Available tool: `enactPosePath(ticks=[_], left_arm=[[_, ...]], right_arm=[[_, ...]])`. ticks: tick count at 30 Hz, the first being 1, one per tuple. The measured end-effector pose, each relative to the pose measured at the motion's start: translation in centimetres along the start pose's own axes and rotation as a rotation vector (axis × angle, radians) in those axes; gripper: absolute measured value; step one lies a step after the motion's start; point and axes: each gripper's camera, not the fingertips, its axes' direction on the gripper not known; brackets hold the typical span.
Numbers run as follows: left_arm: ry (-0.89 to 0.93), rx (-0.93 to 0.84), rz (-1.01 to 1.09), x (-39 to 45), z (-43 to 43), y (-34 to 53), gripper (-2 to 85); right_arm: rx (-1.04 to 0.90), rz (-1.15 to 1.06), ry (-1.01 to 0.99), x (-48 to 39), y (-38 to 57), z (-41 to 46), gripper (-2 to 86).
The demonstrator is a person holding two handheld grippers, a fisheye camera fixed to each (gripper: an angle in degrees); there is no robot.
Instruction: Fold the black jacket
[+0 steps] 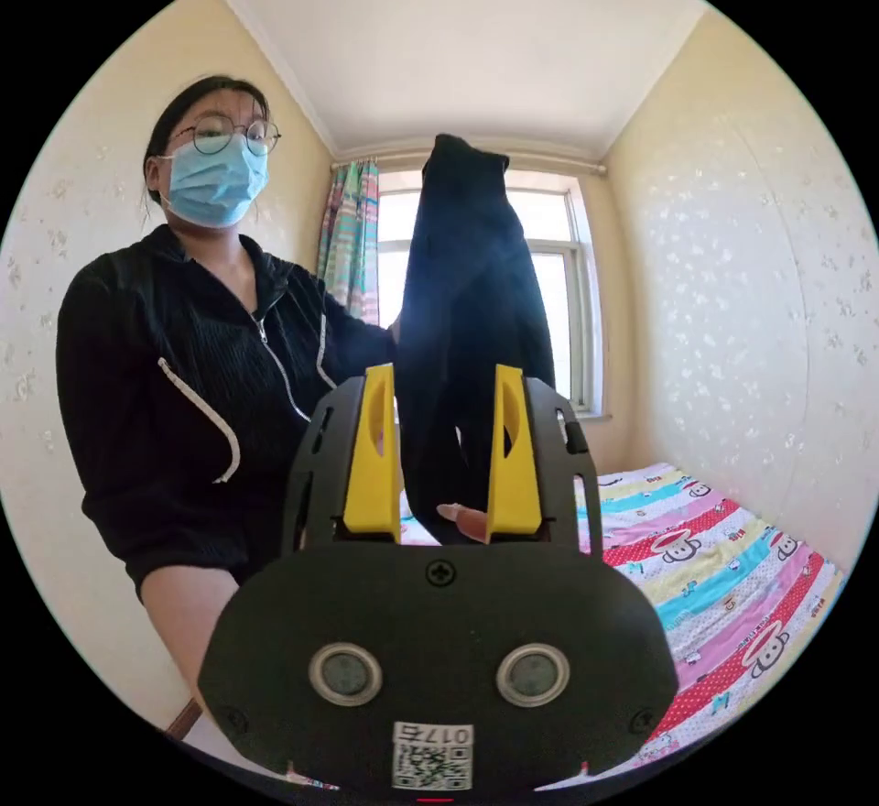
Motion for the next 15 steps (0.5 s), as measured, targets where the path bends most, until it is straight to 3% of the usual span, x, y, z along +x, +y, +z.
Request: enactPosePath(ticks=[3,9,15], left_arm=[[0.009,0.046,-0.055,0.0,-1.1,0.3,-0.1],[-0.028,0.057,-0.145,-0.2,-2.6,2.3,-0.2],[-0.051,0.072,-0.162,0.4,-3.9,2.9,-0.3]], right_arm=[[-0.147,0.006,-0.072,0.0,-0.9,2.6,16.6],[-0.212,-0.209,-0.365,-3.7,-3.4,3.2,13.1],[-0.027,-0.274,-0.247,-6.0,-4.4,-0.4,13.2]])
